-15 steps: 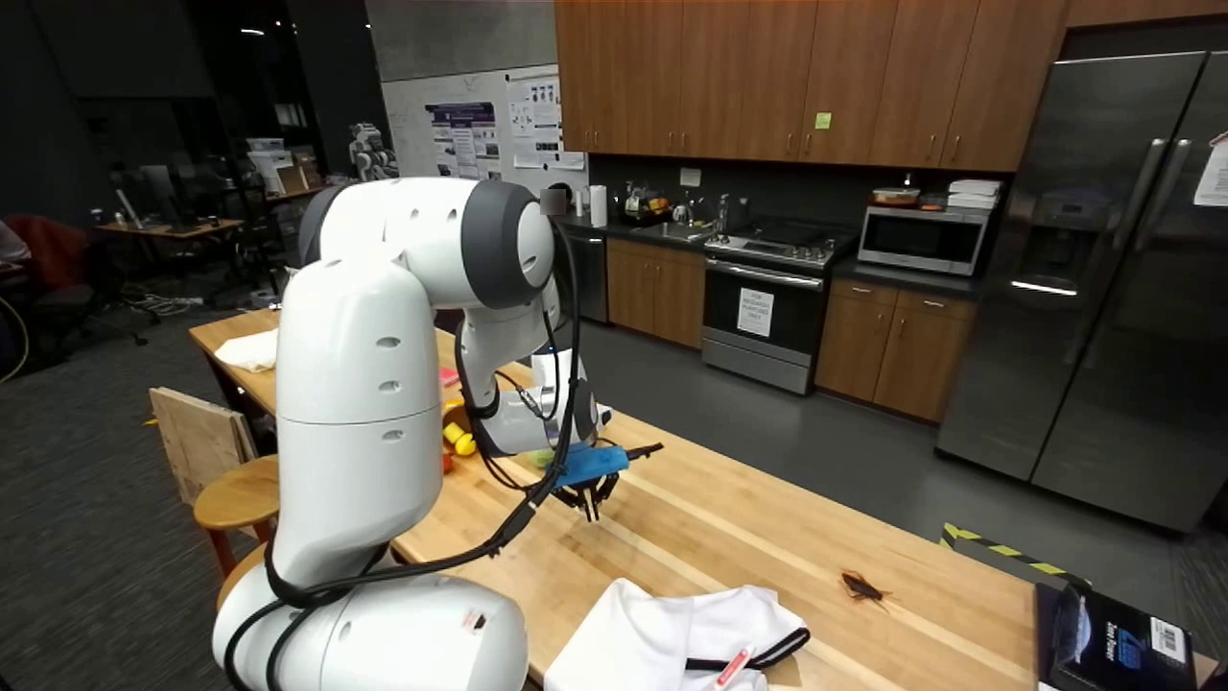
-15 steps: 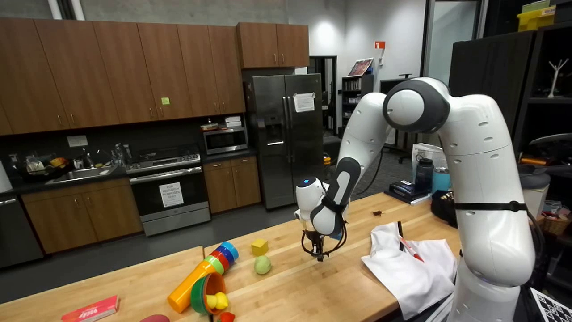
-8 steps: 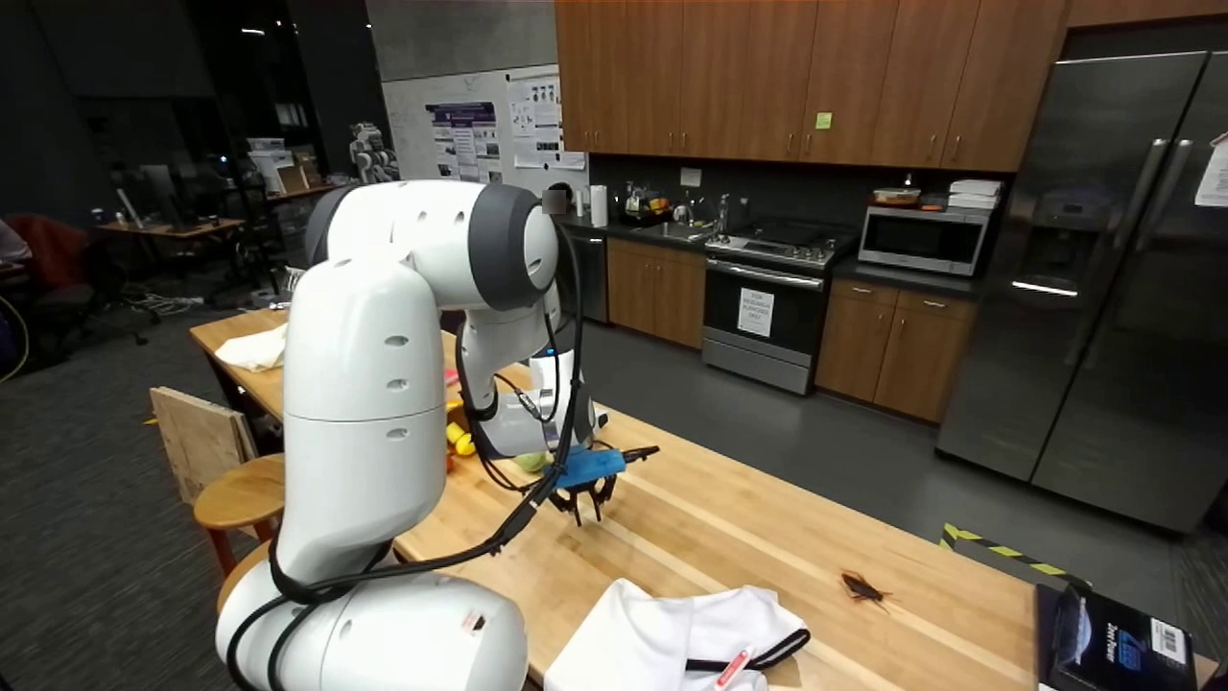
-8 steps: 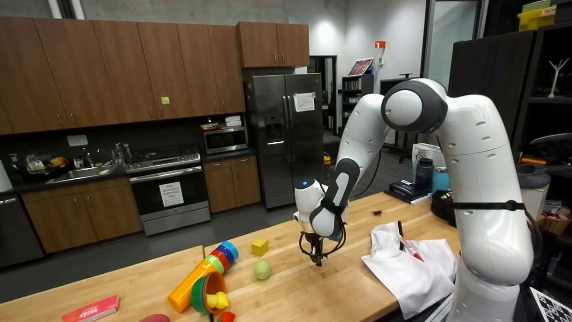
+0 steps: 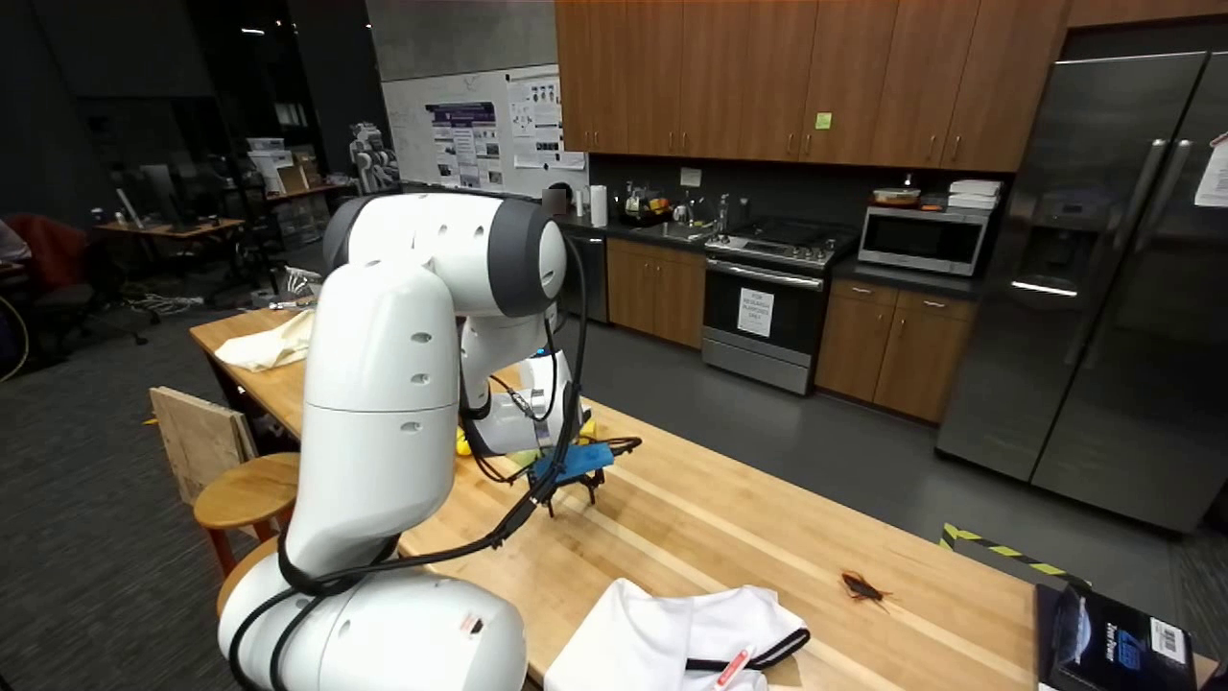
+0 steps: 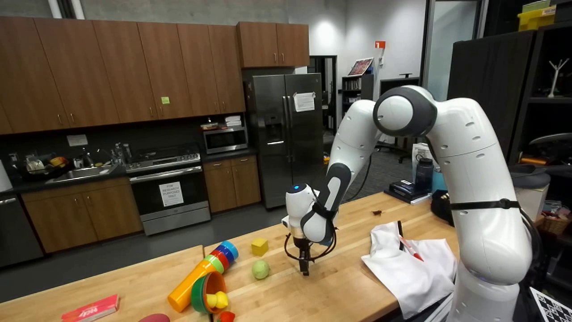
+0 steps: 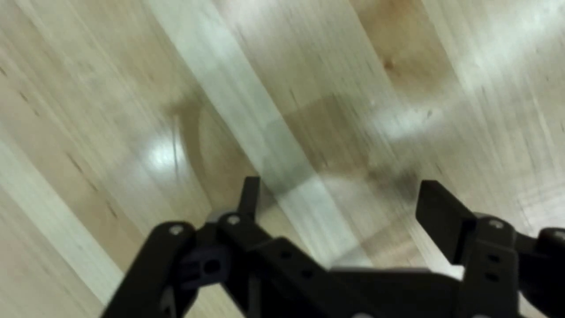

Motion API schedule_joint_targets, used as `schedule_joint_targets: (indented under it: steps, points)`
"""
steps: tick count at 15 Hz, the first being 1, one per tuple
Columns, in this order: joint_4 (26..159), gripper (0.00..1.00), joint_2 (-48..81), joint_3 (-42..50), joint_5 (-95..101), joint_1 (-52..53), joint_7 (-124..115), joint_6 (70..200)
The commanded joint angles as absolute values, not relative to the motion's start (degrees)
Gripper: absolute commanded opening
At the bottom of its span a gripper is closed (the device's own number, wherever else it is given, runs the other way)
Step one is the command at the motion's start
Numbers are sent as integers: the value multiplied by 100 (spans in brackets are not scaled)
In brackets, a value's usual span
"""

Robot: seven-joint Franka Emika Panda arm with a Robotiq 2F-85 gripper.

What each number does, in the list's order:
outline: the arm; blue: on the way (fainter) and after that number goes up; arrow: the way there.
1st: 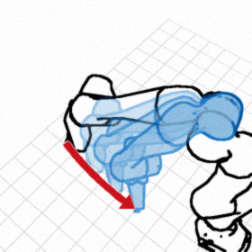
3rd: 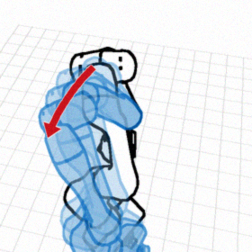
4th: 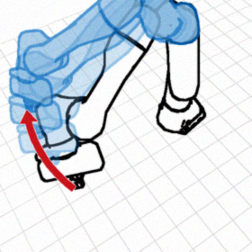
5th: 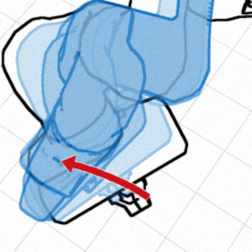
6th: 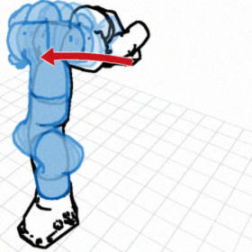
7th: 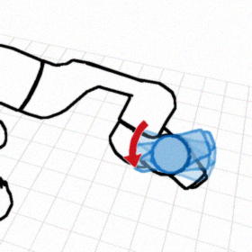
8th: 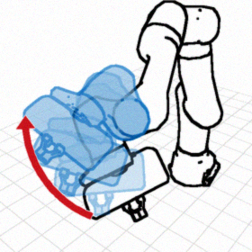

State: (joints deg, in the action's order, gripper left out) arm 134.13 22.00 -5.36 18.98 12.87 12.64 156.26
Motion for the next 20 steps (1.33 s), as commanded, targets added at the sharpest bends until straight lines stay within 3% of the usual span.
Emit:
schedule_joint_targets:
  steps: [1, 5, 10, 20]
  points:
    - [12980, 100, 2620, -1077, 1627, 1063, 1851, 15777]
    - [12573, 100, 2994, -1721, 1091, 719, 2619, 15873]
    - [12471, 100, 3058, -1478, 1516, 919, 2503, 16656]
    - [12294, 100, 2845, -1377, 1523, 1258, 1913, 16762]
